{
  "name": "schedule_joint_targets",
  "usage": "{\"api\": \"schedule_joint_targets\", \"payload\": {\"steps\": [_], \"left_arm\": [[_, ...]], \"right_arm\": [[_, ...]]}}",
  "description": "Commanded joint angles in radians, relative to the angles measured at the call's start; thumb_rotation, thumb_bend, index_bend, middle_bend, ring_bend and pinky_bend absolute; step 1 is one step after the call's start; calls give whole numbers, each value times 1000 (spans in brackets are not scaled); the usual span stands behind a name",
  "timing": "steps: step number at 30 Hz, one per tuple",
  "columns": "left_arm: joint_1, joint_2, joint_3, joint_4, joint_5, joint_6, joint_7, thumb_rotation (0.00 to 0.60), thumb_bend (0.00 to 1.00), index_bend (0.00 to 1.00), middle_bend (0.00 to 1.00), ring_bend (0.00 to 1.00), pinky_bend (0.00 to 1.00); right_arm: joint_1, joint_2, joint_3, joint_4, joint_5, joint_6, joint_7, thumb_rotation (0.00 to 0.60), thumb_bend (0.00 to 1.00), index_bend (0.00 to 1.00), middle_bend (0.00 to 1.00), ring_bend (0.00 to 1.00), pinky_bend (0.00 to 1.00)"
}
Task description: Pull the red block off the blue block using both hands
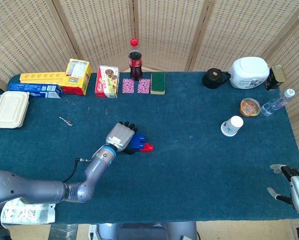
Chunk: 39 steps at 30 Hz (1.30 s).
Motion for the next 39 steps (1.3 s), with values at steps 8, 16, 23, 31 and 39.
{"api": "schedule_joint_targets", "payload": {"steps": [8, 16, 23, 31, 39], "left_arm": [[-10, -41, 13, 99, 118, -52, -55, 318, 345, 487, 343, 262, 342], [8, -54, -26, 155, 275, -120, -227, 339, 382, 584, 411, 318, 393], [-1, -17, -68, 150, 372, -192, -348, 344, 383, 585, 412, 319, 396], [-37, 33, -105, 106, 381, -267, -410, 344, 382, 585, 412, 319, 396], [-109, 48, -132, 67, 271, -308, -415, 345, 382, 585, 412, 320, 396]], "right_arm": [[-8, 4, -2, -7, -4, 4, -6, 600, 202, 354, 437, 479, 463], [-4, 5, -4, -11, -11, -6, 4, 599, 202, 364, 437, 506, 495], [22, 15, -5, -56, -25, -46, 127, 600, 202, 395, 454, 550, 538], [95, -17, 20, -62, -57, -106, 373, 600, 202, 398, 460, 591, 575], [175, -44, 58, -108, -96, -135, 450, 599, 202, 398, 461, 609, 583]]}}
